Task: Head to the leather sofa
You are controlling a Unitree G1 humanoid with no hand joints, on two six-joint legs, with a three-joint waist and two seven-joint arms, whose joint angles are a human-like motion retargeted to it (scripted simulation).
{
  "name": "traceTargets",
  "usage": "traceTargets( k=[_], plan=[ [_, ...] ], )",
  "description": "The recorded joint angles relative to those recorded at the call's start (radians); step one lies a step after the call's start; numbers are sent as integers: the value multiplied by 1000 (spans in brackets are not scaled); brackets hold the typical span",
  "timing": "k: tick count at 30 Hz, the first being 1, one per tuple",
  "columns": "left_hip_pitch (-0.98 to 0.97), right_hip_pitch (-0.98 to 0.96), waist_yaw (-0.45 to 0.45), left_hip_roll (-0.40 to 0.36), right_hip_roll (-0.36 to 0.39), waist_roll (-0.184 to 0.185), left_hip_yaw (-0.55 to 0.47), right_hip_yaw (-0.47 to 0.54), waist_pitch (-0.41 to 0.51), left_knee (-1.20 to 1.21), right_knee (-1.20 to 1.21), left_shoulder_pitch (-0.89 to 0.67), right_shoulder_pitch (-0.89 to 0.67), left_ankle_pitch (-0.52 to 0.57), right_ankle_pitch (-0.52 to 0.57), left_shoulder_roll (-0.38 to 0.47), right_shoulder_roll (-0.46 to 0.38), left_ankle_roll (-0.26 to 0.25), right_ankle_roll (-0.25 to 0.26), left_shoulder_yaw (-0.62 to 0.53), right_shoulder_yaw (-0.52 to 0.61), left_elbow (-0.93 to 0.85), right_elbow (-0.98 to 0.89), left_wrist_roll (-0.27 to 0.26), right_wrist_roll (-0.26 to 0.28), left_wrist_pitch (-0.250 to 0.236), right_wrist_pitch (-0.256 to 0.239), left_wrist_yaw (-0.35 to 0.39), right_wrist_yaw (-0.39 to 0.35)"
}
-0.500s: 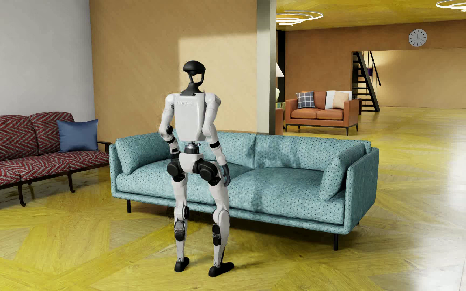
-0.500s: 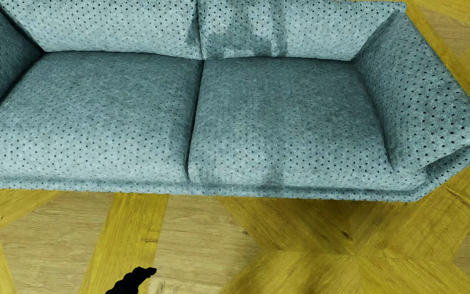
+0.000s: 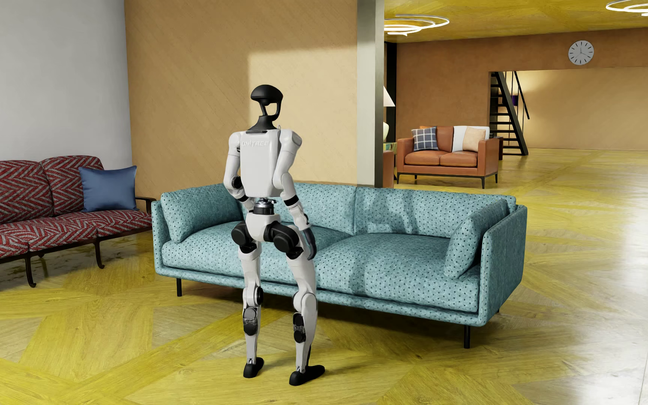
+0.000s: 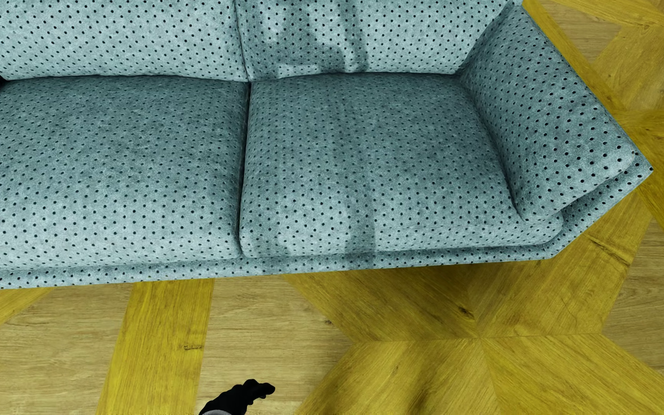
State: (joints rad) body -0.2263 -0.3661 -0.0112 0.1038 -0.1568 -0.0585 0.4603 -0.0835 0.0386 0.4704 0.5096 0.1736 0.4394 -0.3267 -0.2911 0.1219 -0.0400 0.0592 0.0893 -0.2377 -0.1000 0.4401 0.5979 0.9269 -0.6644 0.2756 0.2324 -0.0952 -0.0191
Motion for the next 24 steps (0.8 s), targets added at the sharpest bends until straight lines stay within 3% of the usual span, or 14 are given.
traceTargets(
  k=[11, 24],
  plan=[
    [-19, -23, -11, 5, 13, 16, 25, 21, 1, -16, -31, 7, -14, 14, 29, 64, -1, 6, 4, -34, 13, 36, -31, 7, -9, 19, -29, -14, -7],
    [-9, -27, -10, 3, 15, 26, 47, 41, -6, -21, -30, -31, -13, 8, 31, 62, -8, 11, 12, -84, 4, 89, -27, -68, 9, 23, -18, 4, -7]
  ],
)
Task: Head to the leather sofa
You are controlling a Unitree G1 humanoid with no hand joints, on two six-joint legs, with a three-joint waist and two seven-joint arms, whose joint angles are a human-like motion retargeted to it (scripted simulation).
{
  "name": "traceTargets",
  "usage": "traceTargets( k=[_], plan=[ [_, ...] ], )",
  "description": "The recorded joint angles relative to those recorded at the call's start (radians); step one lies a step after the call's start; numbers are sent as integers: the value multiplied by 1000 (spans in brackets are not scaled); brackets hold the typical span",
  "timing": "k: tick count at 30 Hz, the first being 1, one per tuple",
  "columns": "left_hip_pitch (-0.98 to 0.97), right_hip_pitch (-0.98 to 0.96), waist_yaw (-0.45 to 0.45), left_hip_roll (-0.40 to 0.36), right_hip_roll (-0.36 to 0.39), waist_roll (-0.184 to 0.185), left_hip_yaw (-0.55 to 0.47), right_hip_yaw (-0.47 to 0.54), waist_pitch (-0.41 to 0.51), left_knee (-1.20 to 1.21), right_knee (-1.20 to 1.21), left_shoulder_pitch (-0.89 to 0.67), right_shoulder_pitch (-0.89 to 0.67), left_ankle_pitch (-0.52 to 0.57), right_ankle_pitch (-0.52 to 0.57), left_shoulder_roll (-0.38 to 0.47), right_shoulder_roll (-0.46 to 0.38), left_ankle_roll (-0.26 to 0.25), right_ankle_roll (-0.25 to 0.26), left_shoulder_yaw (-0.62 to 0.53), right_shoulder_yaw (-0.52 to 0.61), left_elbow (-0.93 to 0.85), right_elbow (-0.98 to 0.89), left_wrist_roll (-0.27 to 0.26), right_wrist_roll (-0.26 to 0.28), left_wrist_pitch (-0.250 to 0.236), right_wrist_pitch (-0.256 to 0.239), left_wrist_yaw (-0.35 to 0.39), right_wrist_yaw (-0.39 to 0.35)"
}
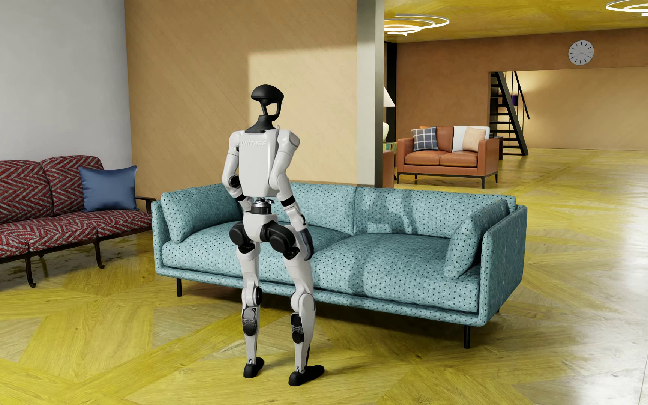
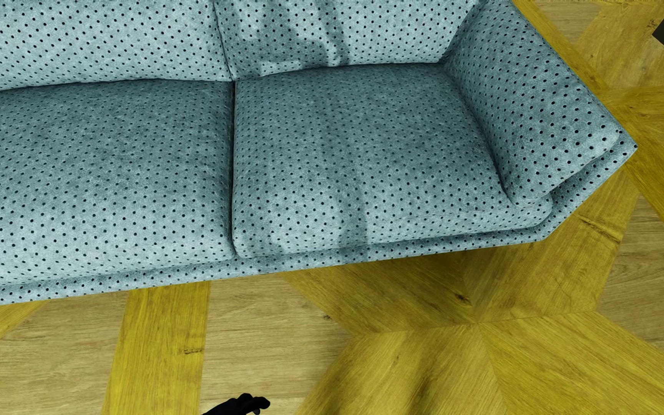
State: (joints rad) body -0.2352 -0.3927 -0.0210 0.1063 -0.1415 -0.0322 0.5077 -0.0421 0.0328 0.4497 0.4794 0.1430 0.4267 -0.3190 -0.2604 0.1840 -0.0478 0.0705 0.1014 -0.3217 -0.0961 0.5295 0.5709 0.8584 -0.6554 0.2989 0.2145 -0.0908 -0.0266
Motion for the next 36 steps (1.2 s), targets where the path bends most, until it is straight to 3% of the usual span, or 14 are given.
traceTargets(
  k=[3, 6, 9, 16, 19, 20, 22, 23, 26, 27, 31, 33, 34, 36],
  plan=[
    [7, 5, 0, 0, 1, 0, 1, 0, 0, -5, -2, -14, 3, 0, 0, -13, 17, -1, 1, 7, -22, 35, -4, -44, 6, 9, 2, 17, -4],
    [13, 15, 1, -2, 1, 0, -2, -5, -1, -15, -14, -64, -1, 3, 4, -39, 28, -1, 3, 20, -38, 159, 6, -141, 7, 43, 7, 48, -2],
    [12, 21, -1, -1, 1, 1, -5, -11, 0, -15, -25, -109, -14, 0, 0, -41, 31, -2, 13, -28, -45, 283, 17, -166, 6, 76, 5, 54, 1],
    [-1, 88, 13, -26, -37, 15, -72, -90, 1, 2, -101, -71, -9, -30, 13, -11, 25, 18, 49, -63, -46, 245, 44, -215, 0, 28, 1, 86, -7],
    [-16, 32, 11, -88, -122, 14, -135, -141, 3, 28, 76, -66, -7, -48, -20, -15, -3, 35, 8, -79, -39, 221, 69, -203, -11, 27, 17, 87, 1],
    [-20, -12, 4, -111, -163, 9, -157, -161, 5, 41, 180, -64, -6, -57, 4, -14, -6, 41, -34, -83, -46, 212, 67, -197, -6, 27, 19, 86, -1],
    [-21, -88, -19, -157, -225, -6, -202, -207, 8, 60, 350, -54, -6, -71, 16, -8, 1, 48, -220, -75, -56, 188, 54, -194, 7, 31, 15, 78, -13],
    [-14, -137, -35, -174, -188, -11, -230, -159, 10, 59, 422, -49, -5, -74, 9, -1, 5, 50, -217, -73, -50, 172, 47, -189, 8, 33, 9, 71, -16],
    [15, -239, -61, -203, 44, -11, -306, 26, 11, 45, 454, -49, 13, -82, 24, 25, 16, 49, 10, -86, -17, 117, 15, -171, 3, 23, -18, 52, -10],
    [24, -250, -61, -208, 100, -9, -327, 46, 10, 39, 399, -57, 21, -85, 27, 31, 19, 49, 52, -91, -10, 100, 4, -169, 4, 18, -25, 45, -10],
    [59, -221, -50, -251, 120, -9, -403, -129, 2, 10, 71, -110, 30, -104, 86, 20, 10, 55, 88, -109, 12, 71, 10, -176, 2, 13, -13, 52, -5],
    [85, -158, -44, -278, 89, -12, -446, -243, -6, 10, -10, -142, 31, -116, 97, 0, -6, 58, -132, -115, 27, 106, 27, -199, -11, 13, 0, 66, 2],
    [93, -135, -44, -281, 86, -11, -464, -264, -9, 24, -25, -151, 26, -120, 88, -7, -9, 59, -201, -109, 29, 129, 38, -213, -11, 18, 6, 79, 3],
    [91, -97, -47, -271, 87, -6, -459, -270, -7, 103, -27, -134, -3, -88, 81, -17, -5, 51, -251, -79, 8, 170, 66, -246, -1, 35, 31, 127, -9]
  ],
)
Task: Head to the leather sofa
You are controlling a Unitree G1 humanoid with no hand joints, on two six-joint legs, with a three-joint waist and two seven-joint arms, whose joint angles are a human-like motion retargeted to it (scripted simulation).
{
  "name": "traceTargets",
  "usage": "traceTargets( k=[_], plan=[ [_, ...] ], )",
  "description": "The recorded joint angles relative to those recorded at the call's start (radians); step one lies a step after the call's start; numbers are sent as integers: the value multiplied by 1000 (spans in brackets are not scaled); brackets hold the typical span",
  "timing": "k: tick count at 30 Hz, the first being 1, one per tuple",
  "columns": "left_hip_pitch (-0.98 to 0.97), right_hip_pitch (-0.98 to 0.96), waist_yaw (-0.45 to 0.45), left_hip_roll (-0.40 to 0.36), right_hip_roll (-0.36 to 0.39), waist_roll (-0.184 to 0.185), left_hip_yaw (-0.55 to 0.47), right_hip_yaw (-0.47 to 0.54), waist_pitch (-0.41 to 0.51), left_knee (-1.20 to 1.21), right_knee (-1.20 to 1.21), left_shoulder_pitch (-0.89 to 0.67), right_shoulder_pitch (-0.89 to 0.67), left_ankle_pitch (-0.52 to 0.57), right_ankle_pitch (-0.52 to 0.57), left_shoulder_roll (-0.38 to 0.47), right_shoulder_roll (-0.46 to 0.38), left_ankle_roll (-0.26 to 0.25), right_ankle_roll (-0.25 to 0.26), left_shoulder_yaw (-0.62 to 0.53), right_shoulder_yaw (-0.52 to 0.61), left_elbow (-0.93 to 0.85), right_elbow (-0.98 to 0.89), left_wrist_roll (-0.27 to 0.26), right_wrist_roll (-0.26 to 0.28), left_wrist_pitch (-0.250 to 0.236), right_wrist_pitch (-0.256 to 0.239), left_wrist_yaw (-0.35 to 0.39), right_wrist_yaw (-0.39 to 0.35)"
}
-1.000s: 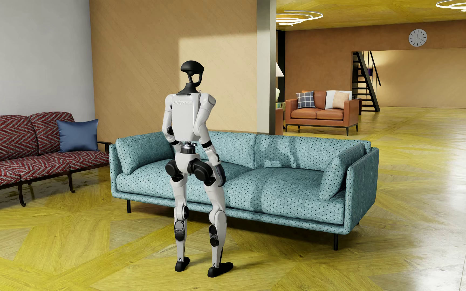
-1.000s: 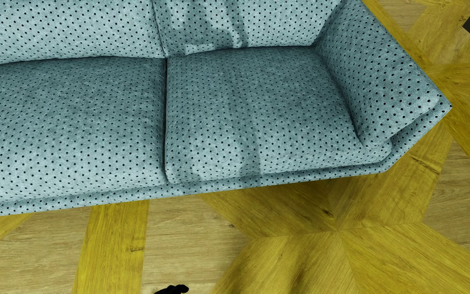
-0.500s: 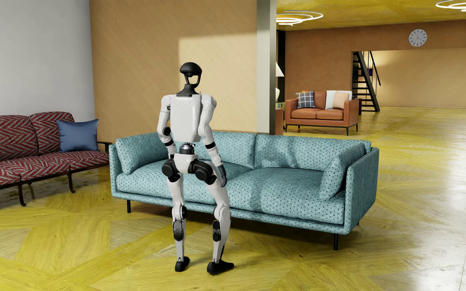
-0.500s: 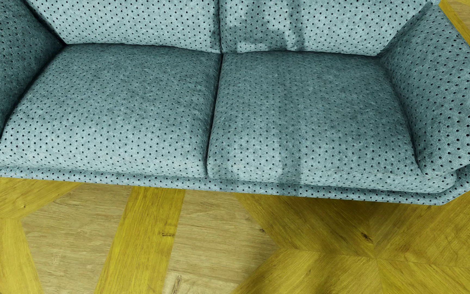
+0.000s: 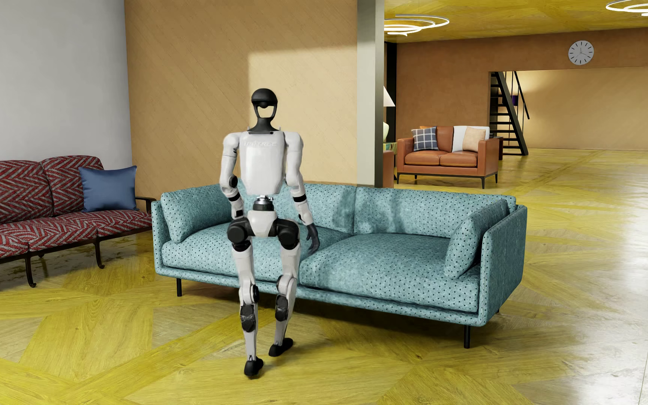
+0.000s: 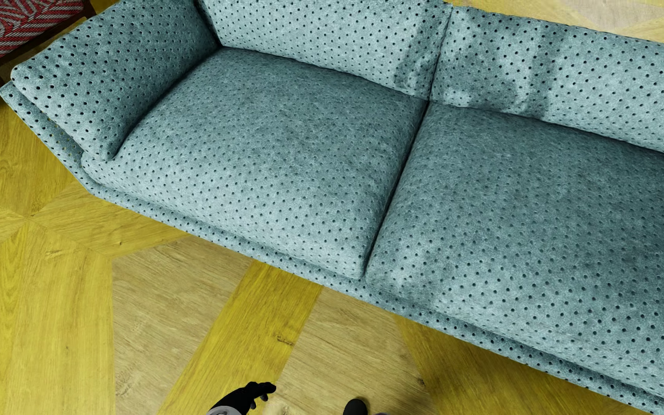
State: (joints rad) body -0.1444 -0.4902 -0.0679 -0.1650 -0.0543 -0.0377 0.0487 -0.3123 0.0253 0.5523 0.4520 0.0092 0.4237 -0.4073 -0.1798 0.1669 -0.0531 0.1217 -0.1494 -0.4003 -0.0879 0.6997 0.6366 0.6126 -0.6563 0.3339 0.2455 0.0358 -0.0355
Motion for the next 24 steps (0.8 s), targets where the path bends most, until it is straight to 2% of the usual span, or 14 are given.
traceTargets(
  k=[2, 3, 4, 5, 6, 7, 9, 11, 12, 14, 16, 17, 21, 24],
  plan=[
    [-25, 49, -3, 16, -4, 6, 4, -23, 3, 104, -15, 22, -22, 82, -26, 13, 8, -20, 12, -10, -16, 49, -2, -10, 2, 8, 2, 9, -21],
    [-53, 76, -4, 27, -2, 9, -4, -39, 4, 174, -33, 27, -26, 138, -33, 32, 12, -76, 15, -30, -13, 74, -18, -9, 2, 9, -16, -15, -28],
    [-92, 98, -6, 38, 3, 12, -18, -52, 6, 260, -46, 34, -30, 198, -41, 53, 16, -173, 17, -42, -8, 92, -36, -10, 5, 12, -39, -43, -33],
    [-135, 112, -9, 60, 7, 16, -28, -62, 9, 357, -46, 54, -47, 219, -52, 74, 24, -352, 18, -38, 0, 91, -52, -12, 11, 20, -48, -60, -38],
    [-192, 120, -20, 68, 5, 21, 14, -77, 15, 468, -36, 70, -52, 234, -66, 90, 26, -369, 22, -24, 4, 91, -69, -19, 18, 28, -63, -57, -42],
    [-247, 126, -26, 90, 3, 26, 13, -86, 20, 561, -26, 89, -64, 216, -79, 98, 29, -369, 26, -6, 4, 89, -84, -29, 22, 33, -71, -36, -47],
    [-329, 138, -21, 225, 6, 38, 39, -80, 27, 641, -22, 119, -87, 196, -94, 95, 31, -379, 39, 22, 3, 99, -108, -53, 26, 39, -80, -1, -63],
    [-358, 152, 5, 361, 18, 51, 117, -49, 30, 555, -35, 130, -101, 163, -97, 86, 24, -245, 54, 16, 15, 118, -126, -56, 24, 44, -88, -23, -69],
    [-358, 157, 20, 397, 25, 57, 143, -31, 30, 461, -38, 136, -100, 140, -100, 88, 17, -183, 62, 8, 20, 116, -125, -53, 23, 40, -104, -41, -66],
    [-355, 168, 44, 343, 34, 64, 51, 9, 30, 230, -46, 145, -99, 126, -106, 83, 10, -134, 81, 10, 34, 103, -124, -54, 19, 36, -118, -52, -58],
    [-308, 177, 52, 257, 37, 66, -127, 53, 27, 14, -53, 150, -100, 174, -110, 65, 7, -186, 100, 23, 48, 90, -115, -55, 16, 36, -104, -34, -51],
    [-284, 178, 47, 259, 36, 67, -114, 74, 26, -11, -49, 149, -102, 166, -113, 54, 6, -192, 111, 26, 49, 88, -106, -53, 18, 35, -88, -25, -50],
    [-215, 179, 35, 264, 20, 56, 25, 179, 23, -65, -51, 109, -102, 166, -103, 21, 15, -139, 163, 2, 10, 90, -47, -23, 28, 34, -29, -36, -67],
    [-169, 164, 28, 262, 14, 42, 124, 269, 23, -106, -50, 67, -77, 157, -93, 18, 4, -115, 205, 0, 18, 74, -18, -15, 21, 21, -26, -14, -42]
  ],
)
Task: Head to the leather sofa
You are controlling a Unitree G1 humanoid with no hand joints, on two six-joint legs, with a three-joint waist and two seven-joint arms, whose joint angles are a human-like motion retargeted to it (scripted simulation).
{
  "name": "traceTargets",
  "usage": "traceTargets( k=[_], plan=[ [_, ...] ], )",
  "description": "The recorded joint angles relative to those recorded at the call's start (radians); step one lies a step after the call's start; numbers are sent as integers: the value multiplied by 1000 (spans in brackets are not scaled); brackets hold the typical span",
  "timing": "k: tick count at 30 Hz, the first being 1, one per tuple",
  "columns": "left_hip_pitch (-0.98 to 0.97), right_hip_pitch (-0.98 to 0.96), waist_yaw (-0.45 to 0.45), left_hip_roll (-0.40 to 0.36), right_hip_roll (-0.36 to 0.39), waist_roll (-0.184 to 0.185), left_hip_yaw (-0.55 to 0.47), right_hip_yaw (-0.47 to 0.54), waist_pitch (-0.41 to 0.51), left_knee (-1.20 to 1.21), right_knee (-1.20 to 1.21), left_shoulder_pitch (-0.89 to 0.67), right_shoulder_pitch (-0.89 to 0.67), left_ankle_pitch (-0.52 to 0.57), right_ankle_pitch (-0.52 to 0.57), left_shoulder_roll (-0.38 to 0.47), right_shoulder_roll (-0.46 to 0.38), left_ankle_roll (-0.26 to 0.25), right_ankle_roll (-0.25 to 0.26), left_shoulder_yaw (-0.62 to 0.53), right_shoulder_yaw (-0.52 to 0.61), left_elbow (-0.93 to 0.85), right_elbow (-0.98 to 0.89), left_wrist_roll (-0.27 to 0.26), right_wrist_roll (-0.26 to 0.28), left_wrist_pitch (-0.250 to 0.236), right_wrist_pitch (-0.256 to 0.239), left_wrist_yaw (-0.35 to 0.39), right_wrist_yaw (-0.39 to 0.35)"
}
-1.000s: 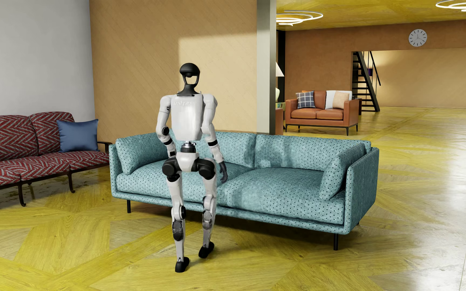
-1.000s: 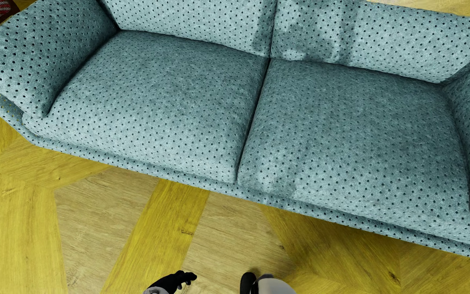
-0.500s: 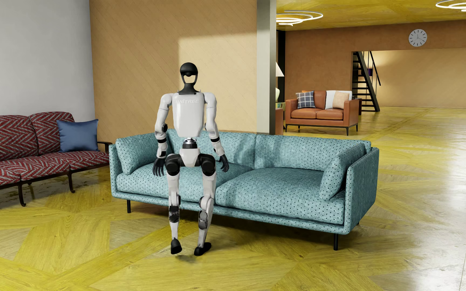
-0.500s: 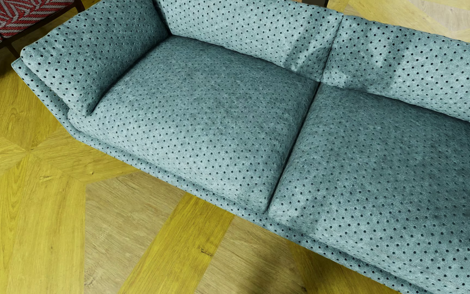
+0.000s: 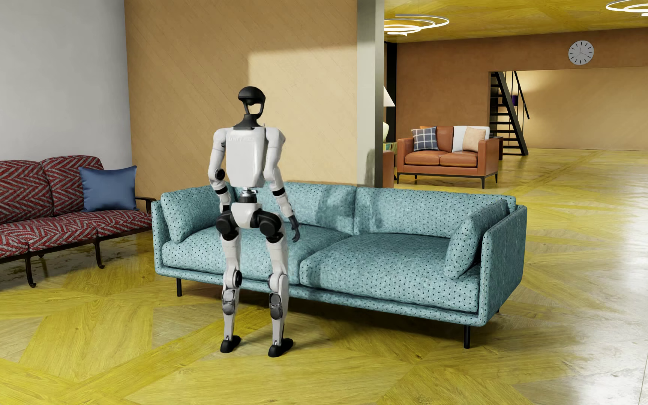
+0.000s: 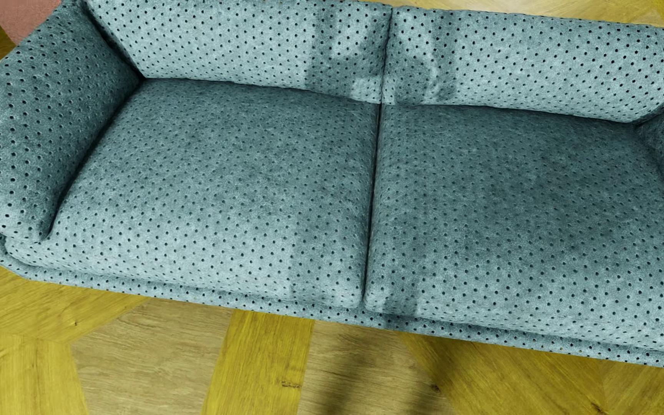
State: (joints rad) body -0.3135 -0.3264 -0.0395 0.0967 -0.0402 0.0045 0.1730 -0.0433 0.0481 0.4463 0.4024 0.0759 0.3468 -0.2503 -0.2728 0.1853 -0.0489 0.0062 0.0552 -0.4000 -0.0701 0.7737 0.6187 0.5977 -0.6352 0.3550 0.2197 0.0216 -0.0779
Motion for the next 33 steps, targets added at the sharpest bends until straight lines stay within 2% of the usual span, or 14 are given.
traceTargets(
  k=[5, 8, 9, 10, 12, 17, 20, 21, 22, 24, 27, 30, 32, 33],
  plan=[
    [44, -67, -6, 17, 27, -27, 184, 152, -5, -62, 17, -88, 24, -6, 20, 38, 18, 27, 65, -13, -48, 22, -3, -3, 43, -5, 3, 2, -1],
    [40, -109, -4, 49, 11, -39, 271, 98, -6, -46, 20, -158, 35, -18, 25, 90, 26, 35, 150, -73, -70, 70, -6, 4, 31, -2, -7, -24, 1],
    [43, -118, -2, 57, -12, -42, 295, 45, -7, -46, 33, -183, 37, -19, 29, 106, 21, 36, 144, -98, -71, 88, 1, 7, 18, -2, -9, -32, 9],
    [45, -125, 1, 63, -48, -44, 315, -16, -8, -43, 60, -205, 39, -19, 30, 118, 14, 38, 117, -121, -74, 102, 10, 11, 8, 0, -9, -37, 17],
    [46, -134, 4, 68, -109, -45, 337, -63, -8, -32, 135, -239, 44, -23, 12, 128, -4, 39, 98, -145, -81, 108, 26, 8, 0, 4, -9, -23, 24],
    [49, -79, 16, 70, -180, -40, 332, 31, -11, -19, 183, -252, 56, -19, -35, 100, -31, 28, 94, -135, -87, 49, 35, -44, -26, -30, 4, 47, 45],
    [53, -8, 29, 77, -193, -41, 319, 43, -16, -24, 102, -219, 47, -8, 10, 89, -27, 10, 92, -149, -68, 4, 24, -49, -34, -56, -9, 54, 62],
    [58, 15, 33, 82, -198, -43, 318, 28, -19, -29, 64, -201, 39, -2, 39, 84, -26, 2, 137, -147, -58, -6, 19, -55, -40, -58, -13, 58, 66],
    [64, 34, 39, 87, -199, -45, 318, 10, -21, -36, 34, -180, 31, 5, 43, 77, -26, -7, 154, -141, -49, -11, 13, -62, -54, -56, -13, 63, 62],
    [75, 67, 47, 107, -189, -53, 320, -38, -23, -44, -9, -134, 11, 24, 6, 58, -13, -29, 129, -110, -39, 3, -1, -81, -64, -35, -13, 78, 42],
    [63, 94, 47, 174, -121, -52, 300, -68, -23, -39, -58, -73, -17, 57, -3, 20, 14, -69, 77, -57, -12, 68, -18, -112, -42, 29, -37, 86, 29],
    [10, 93, 42, 253, -43, -35, 239, -110, -13, -14, -68, -48, -28, 92, -13, 8, 20, -103, 27, -127, 27, 130, -40, -87, -62, 37, -49, 17, 13],
    [-43, 83, 40, 292, -2, -20, 175, -153, -1, 9, -61, -37, -39, 113, -24, 6, 33, -120, -2, -129, 29, 119, -21, -106, -31, 30, -45, 73, 2],
    [-69, 78, 42, 302, 11, -11, 146, -177, 5, 20, -54, -37, -43, 122, -31, 9, 32, -110, -13, -131, 35, 104, -3, -101, -16, 30, -37, 107, 1]
  ],
)
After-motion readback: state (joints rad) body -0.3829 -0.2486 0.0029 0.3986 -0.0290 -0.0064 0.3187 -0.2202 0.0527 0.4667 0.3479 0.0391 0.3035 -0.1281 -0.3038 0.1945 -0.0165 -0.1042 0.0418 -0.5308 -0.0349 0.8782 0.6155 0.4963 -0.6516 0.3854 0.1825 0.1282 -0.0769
